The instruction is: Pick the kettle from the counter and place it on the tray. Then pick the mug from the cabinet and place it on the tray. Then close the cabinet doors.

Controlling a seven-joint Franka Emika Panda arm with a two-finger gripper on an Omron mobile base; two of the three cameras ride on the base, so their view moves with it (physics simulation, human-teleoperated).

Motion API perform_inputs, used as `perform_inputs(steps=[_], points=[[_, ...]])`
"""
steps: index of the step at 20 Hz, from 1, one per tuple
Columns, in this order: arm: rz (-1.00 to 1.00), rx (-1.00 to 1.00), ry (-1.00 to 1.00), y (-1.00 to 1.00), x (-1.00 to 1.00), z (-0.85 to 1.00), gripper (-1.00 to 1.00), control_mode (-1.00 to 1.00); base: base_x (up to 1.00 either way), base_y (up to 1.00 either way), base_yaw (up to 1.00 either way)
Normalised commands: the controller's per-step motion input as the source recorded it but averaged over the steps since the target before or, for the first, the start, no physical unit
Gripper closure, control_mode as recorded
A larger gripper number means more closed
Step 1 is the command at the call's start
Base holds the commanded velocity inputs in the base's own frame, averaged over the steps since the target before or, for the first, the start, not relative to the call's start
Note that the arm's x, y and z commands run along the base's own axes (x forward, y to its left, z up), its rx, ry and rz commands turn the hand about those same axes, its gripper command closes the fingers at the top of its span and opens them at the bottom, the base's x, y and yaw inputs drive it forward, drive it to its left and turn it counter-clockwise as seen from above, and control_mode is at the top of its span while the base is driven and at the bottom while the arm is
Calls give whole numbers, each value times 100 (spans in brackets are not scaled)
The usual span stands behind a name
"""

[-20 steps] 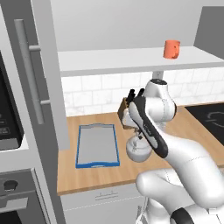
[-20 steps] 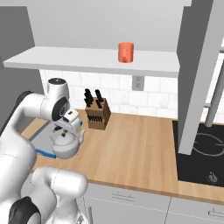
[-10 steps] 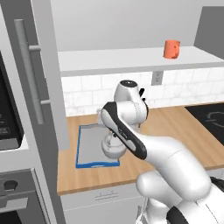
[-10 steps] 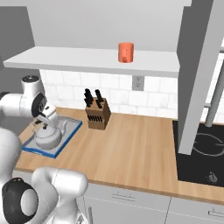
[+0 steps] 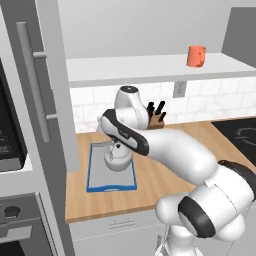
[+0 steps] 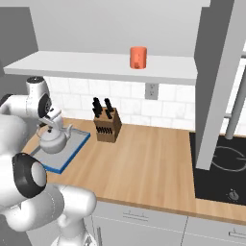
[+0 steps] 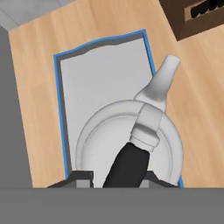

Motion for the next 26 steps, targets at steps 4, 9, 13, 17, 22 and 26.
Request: perform_inputs(steps=[4,9,13,17,22,26], points=[[0,0,-4,0,9,-41,100,-100,0,0,0],[0,0,-8,0,5,-43,100,-100,0,0,0],[0,1,0,0,27,-8,100,-100,0,0,0],[0,2,0,1,42,0,100,-100,0,0,0],[0,1,0,3,38,-3,100,-100,0,0,0],[0,0,0,8,31,-10,100,-100,0,0,0]])
